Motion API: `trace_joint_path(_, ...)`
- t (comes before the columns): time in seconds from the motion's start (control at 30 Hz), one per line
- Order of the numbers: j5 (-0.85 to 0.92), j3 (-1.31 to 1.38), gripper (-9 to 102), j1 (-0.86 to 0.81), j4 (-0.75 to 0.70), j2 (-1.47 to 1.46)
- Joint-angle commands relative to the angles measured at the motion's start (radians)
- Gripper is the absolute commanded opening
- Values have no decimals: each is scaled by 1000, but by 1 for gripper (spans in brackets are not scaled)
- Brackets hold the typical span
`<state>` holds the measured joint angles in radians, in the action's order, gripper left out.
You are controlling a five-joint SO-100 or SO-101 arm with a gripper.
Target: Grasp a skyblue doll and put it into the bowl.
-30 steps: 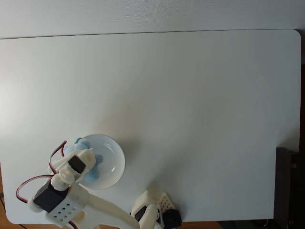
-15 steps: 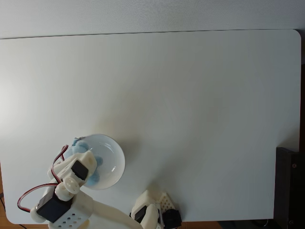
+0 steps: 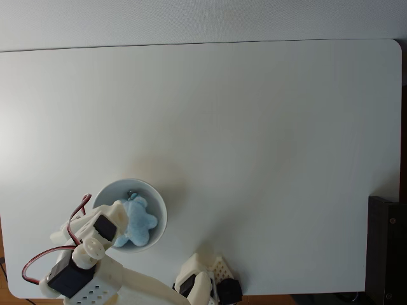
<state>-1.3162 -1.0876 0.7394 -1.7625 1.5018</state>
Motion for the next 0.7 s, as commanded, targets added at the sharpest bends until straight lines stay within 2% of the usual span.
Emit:
trace_joint_path(0.0,8,34,69,-9,0,44)
trace_joint_path(0.33,-9,23,69,-94,-8,132)
trace_joint_path(0.67,-75,34,69,-285,5,147)
